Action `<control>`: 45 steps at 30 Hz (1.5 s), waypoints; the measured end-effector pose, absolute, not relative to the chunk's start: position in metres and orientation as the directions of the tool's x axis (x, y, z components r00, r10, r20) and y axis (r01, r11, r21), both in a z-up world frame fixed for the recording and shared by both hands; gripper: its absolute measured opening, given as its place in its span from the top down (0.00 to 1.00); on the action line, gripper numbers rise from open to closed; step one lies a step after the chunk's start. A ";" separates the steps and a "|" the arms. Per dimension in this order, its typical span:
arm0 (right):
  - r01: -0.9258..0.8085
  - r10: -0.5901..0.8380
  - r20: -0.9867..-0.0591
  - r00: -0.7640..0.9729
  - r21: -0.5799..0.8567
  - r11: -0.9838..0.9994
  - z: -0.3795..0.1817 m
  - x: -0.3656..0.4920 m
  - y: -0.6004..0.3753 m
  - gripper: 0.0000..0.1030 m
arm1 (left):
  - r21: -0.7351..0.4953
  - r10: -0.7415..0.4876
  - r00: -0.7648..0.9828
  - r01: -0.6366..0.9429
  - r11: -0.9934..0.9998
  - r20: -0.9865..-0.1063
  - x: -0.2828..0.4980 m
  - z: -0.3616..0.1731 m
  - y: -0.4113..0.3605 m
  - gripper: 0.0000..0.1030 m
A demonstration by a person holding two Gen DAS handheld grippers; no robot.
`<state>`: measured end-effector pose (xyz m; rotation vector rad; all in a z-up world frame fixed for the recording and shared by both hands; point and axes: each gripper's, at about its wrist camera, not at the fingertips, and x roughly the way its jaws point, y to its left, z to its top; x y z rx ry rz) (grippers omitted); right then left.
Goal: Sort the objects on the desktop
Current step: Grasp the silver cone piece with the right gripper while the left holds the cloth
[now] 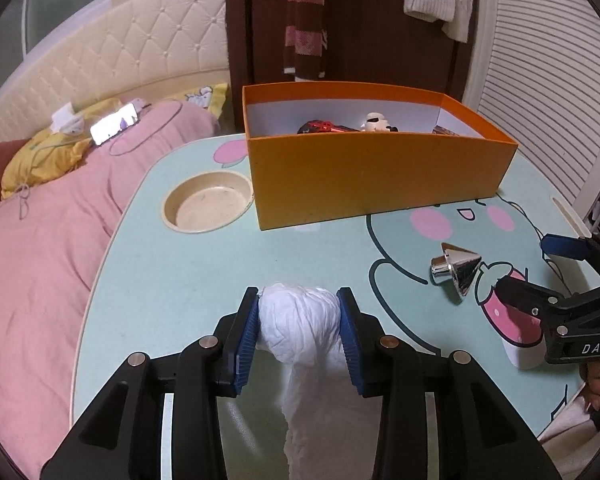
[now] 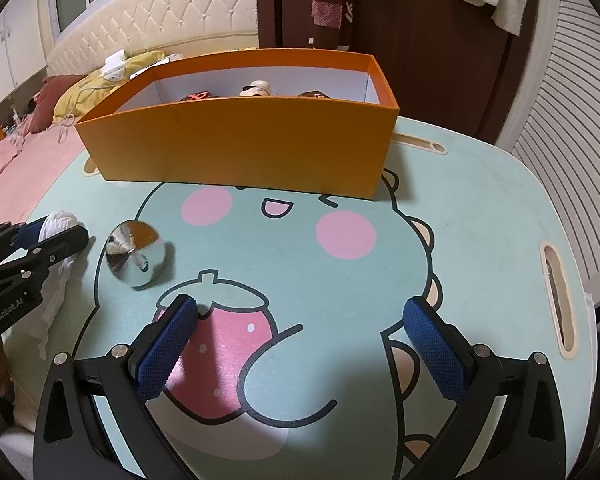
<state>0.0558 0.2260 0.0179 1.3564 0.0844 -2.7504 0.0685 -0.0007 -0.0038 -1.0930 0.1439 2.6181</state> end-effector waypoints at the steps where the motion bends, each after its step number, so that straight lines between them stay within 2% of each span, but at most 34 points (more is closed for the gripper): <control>1: 0.093 -0.044 -0.795 -0.605 -0.016 -0.996 0.018 0.056 0.225 0.00 | -0.026 0.237 -0.666 -0.311 -0.950 -0.708 0.069 -0.004 -0.001 0.66; 5: 0.143 -0.089 -0.787 -0.611 0.001 -0.990 0.022 0.059 0.218 0.02 | -0.040 0.246 -0.665 -0.309 -0.950 -0.705 0.070 -0.004 -0.001 0.65; 10: 0.256 -0.146 -0.716 -0.682 -0.047 -0.965 0.040 0.076 0.193 0.03 | -0.056 0.257 -0.665 -0.308 -0.950 -0.701 0.071 -0.004 -0.002 0.65; 16: 0.314 -0.170 -0.748 -0.642 -0.054 -0.948 0.035 0.068 0.177 0.04 | -0.070 0.266 -0.666 -0.306 -0.949 -0.697 0.071 -0.004 -0.003 0.65; 20: 0.318 -0.198 -0.766 -0.611 -0.008 -0.948 0.033 0.060 0.177 0.15 | -0.066 0.261 -0.667 -0.303 -0.951 -0.697 0.072 -0.004 0.002 0.65; 28: 0.378 -0.247 -0.772 -0.585 0.010 -0.926 0.032 0.047 0.155 0.17 | -0.078 0.269 -0.668 -0.301 -0.950 -0.694 0.072 -0.004 0.001 0.66; 32: 0.406 -0.237 -0.786 -0.572 -0.020 -0.914 0.027 0.042 0.142 0.46 | -0.078 0.270 -0.667 -0.302 -0.950 -0.694 0.072 -0.005 0.002 0.66; 34: 0.404 -0.225 -0.795 -0.563 -0.027 -0.915 0.023 0.039 0.140 0.53 | -0.077 0.268 -0.667 -0.302 -0.950 -0.695 0.071 -0.005 0.002 0.66; 36: 0.405 -0.230 -0.790 -0.568 -0.025 -0.914 0.023 0.040 0.140 0.70 | -0.077 0.268 -0.667 -0.302 -0.950 -0.695 0.071 -0.005 0.001 0.66; 45: 0.366 -0.256 -0.757 -0.601 0.024 -0.930 0.030 0.043 0.155 0.69 | -0.080 0.272 -0.665 -0.305 -0.949 -0.695 0.070 -0.005 -0.005 0.65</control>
